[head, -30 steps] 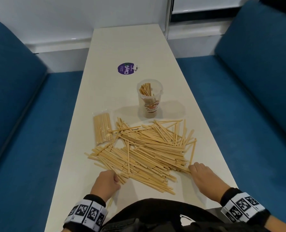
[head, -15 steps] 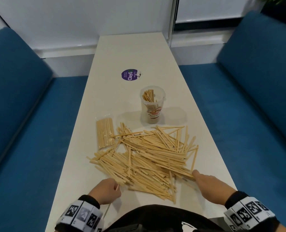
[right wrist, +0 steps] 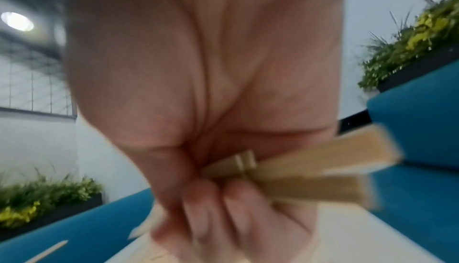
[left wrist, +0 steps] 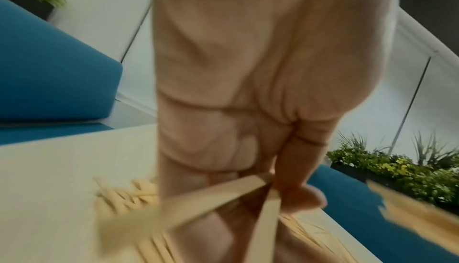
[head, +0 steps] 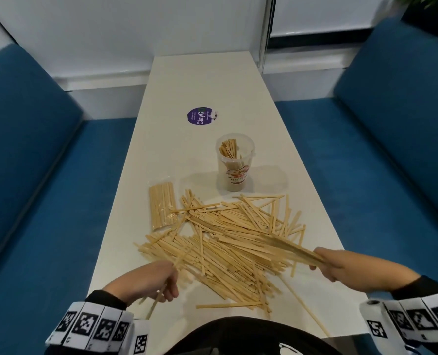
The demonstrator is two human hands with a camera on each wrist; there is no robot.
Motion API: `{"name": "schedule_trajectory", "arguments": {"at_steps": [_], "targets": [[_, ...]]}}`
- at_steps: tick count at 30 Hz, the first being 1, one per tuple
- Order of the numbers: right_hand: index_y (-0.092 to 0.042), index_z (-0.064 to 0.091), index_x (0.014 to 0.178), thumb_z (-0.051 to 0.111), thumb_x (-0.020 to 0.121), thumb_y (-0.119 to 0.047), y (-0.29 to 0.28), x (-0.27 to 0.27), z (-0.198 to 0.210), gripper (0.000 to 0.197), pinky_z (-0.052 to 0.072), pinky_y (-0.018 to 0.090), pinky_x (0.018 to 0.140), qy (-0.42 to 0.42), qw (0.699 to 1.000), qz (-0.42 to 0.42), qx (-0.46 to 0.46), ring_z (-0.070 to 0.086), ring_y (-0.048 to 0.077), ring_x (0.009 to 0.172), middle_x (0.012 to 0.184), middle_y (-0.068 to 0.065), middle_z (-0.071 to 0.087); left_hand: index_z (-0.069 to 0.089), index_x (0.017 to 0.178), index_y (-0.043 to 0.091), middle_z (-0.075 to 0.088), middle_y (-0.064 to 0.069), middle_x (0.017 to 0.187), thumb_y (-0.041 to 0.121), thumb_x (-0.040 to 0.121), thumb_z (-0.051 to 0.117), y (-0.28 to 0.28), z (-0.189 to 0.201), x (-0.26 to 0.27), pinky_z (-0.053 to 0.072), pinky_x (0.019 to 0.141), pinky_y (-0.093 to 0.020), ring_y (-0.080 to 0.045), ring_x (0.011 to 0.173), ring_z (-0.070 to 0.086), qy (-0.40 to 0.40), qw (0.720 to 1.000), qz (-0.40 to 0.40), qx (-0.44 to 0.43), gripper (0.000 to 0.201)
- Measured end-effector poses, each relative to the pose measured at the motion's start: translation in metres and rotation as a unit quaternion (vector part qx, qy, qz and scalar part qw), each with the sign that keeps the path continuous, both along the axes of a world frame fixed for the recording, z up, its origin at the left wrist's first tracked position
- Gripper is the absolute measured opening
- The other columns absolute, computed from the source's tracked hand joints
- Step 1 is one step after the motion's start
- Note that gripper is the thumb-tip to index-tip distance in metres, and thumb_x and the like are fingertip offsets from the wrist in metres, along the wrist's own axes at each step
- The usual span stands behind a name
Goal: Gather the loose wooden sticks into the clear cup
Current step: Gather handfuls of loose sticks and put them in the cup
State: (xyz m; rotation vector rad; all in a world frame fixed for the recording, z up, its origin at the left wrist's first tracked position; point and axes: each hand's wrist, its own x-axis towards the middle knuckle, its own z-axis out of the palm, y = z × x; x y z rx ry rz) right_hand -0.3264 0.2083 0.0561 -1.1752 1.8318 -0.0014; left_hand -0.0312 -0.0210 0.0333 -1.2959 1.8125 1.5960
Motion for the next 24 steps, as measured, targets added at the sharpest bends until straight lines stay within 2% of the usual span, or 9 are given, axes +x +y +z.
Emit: {"name": "schedule_trajectory", "arguments": {"at_steps": [7,12,13,14,15,16,18,21,24], "targets": [[-0.017,0.042,0.118,0.034,0.101,-0.024,-0.06,0.05,-0.001,0.02,0.038,0.016,0.061,-0.138,0.974,-0.107,-0.147,0.039,0.005,0.066,0.083,-0.011,0.047,0.049,0.09,0.015,0.033,0.007,0.063,0.028,0.098,0.041,0.014,0.0,-0.048,0.024,0.049,-0.018,-0.006,0.05,0.027,0.143,0.987,0.065,0.044,0.018],[-0.02,0.04,0.106,0.034,0.101,-0.022,-0.102,0.087,-0.004,0.008,0.042,0.024,0.067,-0.18,0.966,-0.056,-0.174,0.041,0.006,0.069,0.082,-0.005,0.046,0.05,0.12,0.011,0.037,0.001,0.064,0.073,0.073,0.047,0.02,0.003,-0.078,0.038,0.056,-0.016,-0.009,0.053,0.037,0.21,0.972,0.099,0.033,0.078],[-0.018,0.04,0.112,0.033,0.101,-0.02,-0.108,0.095,-0.003,0.012,0.043,0.025,0.068,-0.182,0.967,-0.04,-0.176,0.042,0.007,0.071,0.086,-0.003,0.047,0.052,0.119,0.008,0.047,-0.009,0.066,0.075,0.07,0.05,0.019,0.002,-0.083,0.047,0.065,-0.02,-0.018,0.058,0.049,0.222,0.968,0.113,0.033,0.083],[-0.014,0.037,0.123,0.033,0.101,-0.018,-0.114,0.103,-0.002,0.023,0.045,0.024,0.072,-0.18,0.966,-0.026,-0.184,0.044,0.007,0.076,0.094,-0.003,0.049,0.056,0.111,0.007,0.052,-0.035,0.1,0.076,0.068,0.053,0.018,0.002,-0.086,0.05,0.077,-0.027,-0.027,0.07,0.056,0.238,0.963,0.126,0.027,0.081],[-0.011,0.029,0.135,0.033,0.101,-0.016,-0.119,0.11,0.0,0.035,0.044,0.02,0.076,-0.175,0.965,-0.019,-0.195,0.048,0.008,0.085,0.106,-0.004,0.049,0.057,0.101,0.008,0.045,0.005,0.086,0.074,0.068,0.055,0.018,0.001,-0.089,0.046,0.08,-0.03,-0.029,0.079,0.057,0.249,0.958,0.141,0.018,0.074],[-0.009,0.02,0.142,0.033,0.1,-0.014,-0.122,0.115,0.0,0.044,0.042,0.016,0.08,-0.17,0.964,-0.025,-0.202,0.049,0.01,0.097,0.118,-0.002,0.046,0.056,0.1,0.006,0.057,-0.013,0.082,0.071,0.071,0.055,0.016,-0.003,-0.092,0.046,0.08,-0.031,-0.026,0.085,0.057,0.249,0.954,0.164,0.004,0.071],[-0.006,0.019,0.141,0.036,0.1,-0.016,-0.127,0.122,-0.001,0.046,0.042,0.022,0.085,-0.162,0.964,-0.049,-0.206,0.049,0.016,0.104,0.126,0.005,0.046,0.052,0.109,0.003,0.056,-0.006,0.091,0.06,0.083,0.052,0.012,-0.011,-0.096,0.046,0.085,-0.036,-0.02,0.093,0.055,0.217,0.953,0.209,-0.038,0.063],[-0.014,0.034,0.122,0.041,0.099,-0.03,-0.128,0.12,-0.005,0.03,0.043,0.02,0.07,-0.159,0.966,-0.048,-0.199,0.05,0.006,0.08,0.095,-0.01,0.05,0.054,0.098,0.003,0.048,-0.002,0.076,0.052,0.093,0.041,0.01,-0.015,-0.096,0.043,0.075,-0.034,-0.019,0.077,0.05,0.218,0.941,0.251,-0.061,0.051],[-0.019,0.045,0.112,0.041,0.096,-0.045,-0.121,0.103,-0.016,0.031,0.044,0.022,0.072,-0.142,0.97,-0.064,-0.184,0.053,0.007,0.079,0.092,-0.009,0.055,0.048,0.072,0.011,0.041,-0.002,0.069,0.05,0.097,0.032,0.008,-0.012,-0.089,0.032,0.063,-0.029,-0.016,0.066,0.039,0.21,0.944,0.234,-0.106,0.048]]}}
